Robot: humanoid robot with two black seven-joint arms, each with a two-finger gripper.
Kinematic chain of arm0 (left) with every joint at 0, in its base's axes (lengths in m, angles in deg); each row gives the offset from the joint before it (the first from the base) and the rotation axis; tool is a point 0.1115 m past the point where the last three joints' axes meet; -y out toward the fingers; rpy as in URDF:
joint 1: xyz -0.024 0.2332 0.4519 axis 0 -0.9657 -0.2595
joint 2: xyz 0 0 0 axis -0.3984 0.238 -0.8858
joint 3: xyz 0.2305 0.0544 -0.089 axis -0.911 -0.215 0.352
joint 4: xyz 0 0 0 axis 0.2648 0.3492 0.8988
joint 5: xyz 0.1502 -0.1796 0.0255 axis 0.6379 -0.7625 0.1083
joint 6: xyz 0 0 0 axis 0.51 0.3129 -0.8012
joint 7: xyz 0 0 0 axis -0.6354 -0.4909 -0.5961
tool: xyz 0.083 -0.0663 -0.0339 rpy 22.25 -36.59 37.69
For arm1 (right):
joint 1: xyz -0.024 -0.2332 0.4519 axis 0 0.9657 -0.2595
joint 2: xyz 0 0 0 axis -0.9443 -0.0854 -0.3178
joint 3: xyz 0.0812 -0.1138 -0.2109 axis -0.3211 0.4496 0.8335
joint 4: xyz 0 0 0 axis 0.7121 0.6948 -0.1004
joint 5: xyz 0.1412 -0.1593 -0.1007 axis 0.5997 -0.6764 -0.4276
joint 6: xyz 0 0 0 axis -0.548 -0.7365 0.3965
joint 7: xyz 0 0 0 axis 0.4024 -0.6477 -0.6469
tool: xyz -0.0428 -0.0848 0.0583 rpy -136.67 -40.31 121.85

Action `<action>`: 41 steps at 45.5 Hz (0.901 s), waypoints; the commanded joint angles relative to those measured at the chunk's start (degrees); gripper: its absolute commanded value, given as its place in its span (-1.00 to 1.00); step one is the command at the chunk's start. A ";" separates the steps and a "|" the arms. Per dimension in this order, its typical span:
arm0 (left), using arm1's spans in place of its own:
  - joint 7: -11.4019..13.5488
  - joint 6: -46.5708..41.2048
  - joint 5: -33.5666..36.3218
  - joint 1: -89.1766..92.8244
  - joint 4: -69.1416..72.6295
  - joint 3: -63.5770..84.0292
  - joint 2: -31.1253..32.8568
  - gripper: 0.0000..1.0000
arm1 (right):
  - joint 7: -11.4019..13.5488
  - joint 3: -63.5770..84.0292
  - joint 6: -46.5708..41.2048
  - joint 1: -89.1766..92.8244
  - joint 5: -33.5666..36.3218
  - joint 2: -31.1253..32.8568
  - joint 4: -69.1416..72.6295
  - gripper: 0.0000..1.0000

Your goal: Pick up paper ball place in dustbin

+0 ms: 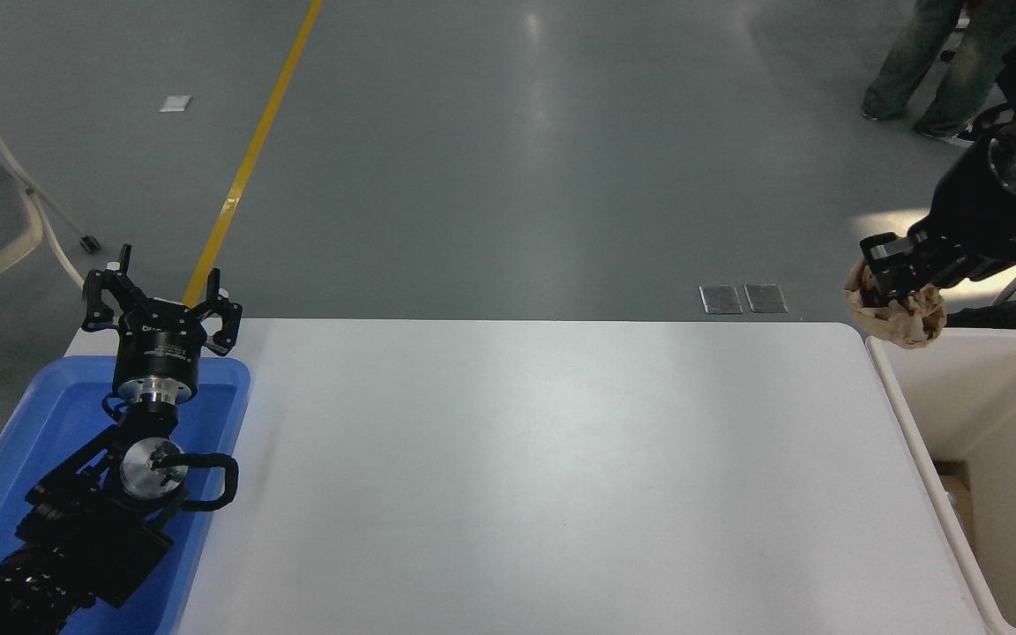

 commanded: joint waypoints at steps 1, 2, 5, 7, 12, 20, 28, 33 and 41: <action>0.00 -0.04 -0.03 0.00 0.00 0.08 0.05 0.98 | -0.31 1.74 1.55 4.31 -8.26 10.37 -5.69 -1.00; 0.00 -0.04 -0.03 0.00 0.00 0.00 0.05 0.98 | -0.40 1.57 2.08 5.19 -9.40 11.69 -6.65 -1.00; 0.00 -0.04 -0.03 0.00 0.00 0.08 0.05 0.98 | -0.66 1.30 4.71 8.26 -13.01 15.64 -10.08 -1.00; 0.00 -0.04 -0.03 0.00 0.00 0.09 0.05 0.98 | -1.10 1.04 7.08 10.63 -14.85 18.11 -12.71 -1.00; 0.00 -0.04 -0.03 0.00 0.00 0.09 0.05 0.98 | -3.56 0.07 14.64 18.62 -15.39 22.42 -19.65 -1.00; 0.00 -0.04 -0.03 0.00 0.00 0.09 0.05 0.98 | -7.34 -7.12 26.86 38.22 -13.64 24.10 -31.35 -1.00; 0.00 -0.04 -0.03 0.00 0.00 0.09 0.05 0.98 | -7.52 -21.27 33.45 60.27 -3.10 21.12 -39.26 -1.00; 0.00 -0.04 -0.03 0.00 0.00 0.09 0.05 0.98 | -7.34 -29.71 39.60 73.02 2.18 15.41 -44.27 -1.00; 0.00 -0.04 -0.03 0.00 0.00 0.09 0.05 0.98 | -7.43 -38.86 41.19 86.92 10.18 5.39 -58.24 -1.00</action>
